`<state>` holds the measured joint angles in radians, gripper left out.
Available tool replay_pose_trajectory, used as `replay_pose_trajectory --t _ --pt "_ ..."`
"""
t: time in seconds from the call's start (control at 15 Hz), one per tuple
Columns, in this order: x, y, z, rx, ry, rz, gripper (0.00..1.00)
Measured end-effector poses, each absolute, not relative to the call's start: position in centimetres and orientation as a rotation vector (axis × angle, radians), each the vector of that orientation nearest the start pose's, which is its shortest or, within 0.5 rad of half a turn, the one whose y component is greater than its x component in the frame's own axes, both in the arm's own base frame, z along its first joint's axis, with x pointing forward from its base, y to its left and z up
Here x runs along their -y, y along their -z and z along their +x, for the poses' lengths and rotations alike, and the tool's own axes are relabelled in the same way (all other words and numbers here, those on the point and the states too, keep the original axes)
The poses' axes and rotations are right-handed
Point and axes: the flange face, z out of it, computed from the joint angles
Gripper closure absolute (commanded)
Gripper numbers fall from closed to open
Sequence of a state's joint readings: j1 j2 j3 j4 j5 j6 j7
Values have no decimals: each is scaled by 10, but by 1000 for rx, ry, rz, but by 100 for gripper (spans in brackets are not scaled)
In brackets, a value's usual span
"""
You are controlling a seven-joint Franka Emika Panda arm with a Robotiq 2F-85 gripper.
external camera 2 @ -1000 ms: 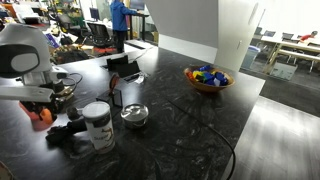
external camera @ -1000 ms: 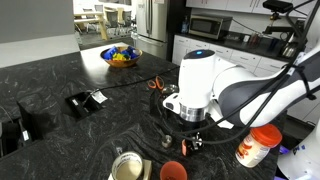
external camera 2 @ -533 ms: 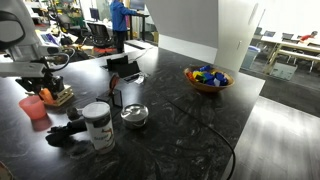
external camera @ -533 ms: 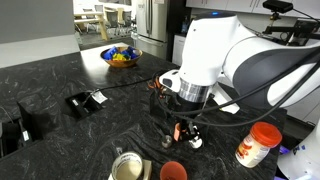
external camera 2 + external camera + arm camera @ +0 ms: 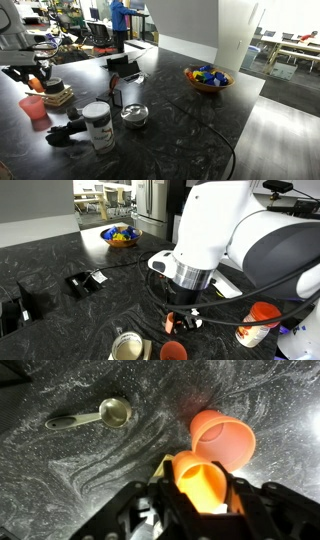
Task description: Pick up the little orange cup and place it inside the bigger cup
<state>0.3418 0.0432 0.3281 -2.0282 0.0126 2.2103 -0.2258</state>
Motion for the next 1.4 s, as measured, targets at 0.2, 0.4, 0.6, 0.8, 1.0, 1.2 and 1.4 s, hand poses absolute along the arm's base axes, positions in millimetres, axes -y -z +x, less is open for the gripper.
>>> replay_pose_trajectory --t 0.2,0.4,0.6,0.8,1.0,1.2,1.4 --pt "-375 -435 447 1427 185 -2705 84" --pt "-383 -418 446 1502 130 -2651 84" --pt "-386 -400 446 1551 71 -2620 84" --pt "-387 -388 447 1573 38 -2603 84" --pt "-388 -381 447 1588 19 -2592 56" --pt "-390 -374 445 1600 -5 -2576 28" --pt "-395 -375 441 1625 -7 -2536 9"
